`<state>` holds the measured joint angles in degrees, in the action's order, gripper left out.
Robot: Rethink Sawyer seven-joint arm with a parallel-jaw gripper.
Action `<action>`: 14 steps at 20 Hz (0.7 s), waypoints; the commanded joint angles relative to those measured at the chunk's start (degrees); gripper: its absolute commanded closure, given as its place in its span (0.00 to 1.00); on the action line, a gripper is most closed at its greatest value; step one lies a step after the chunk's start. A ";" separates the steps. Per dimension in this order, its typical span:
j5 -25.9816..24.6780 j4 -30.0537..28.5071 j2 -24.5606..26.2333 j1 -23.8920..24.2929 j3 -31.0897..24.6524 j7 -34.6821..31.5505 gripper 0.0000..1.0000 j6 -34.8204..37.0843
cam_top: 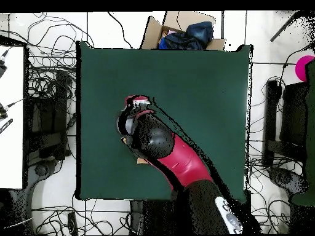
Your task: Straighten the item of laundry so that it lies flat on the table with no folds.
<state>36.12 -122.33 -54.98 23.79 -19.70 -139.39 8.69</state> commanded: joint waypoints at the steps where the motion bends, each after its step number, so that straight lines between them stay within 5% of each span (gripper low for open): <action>1: 1.12 0.40 6.43 0.06 1.23 -11.38 0.00 -5.23; 6: 2.20 0.81 6.88 -3.54 6.24 -10.58 0.00 -3.55; 14: 3.01 -3.41 4.70 -2.12 3.28 -13.52 0.00 -3.37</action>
<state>36.13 -122.69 -50.15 22.06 -15.99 -139.39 3.99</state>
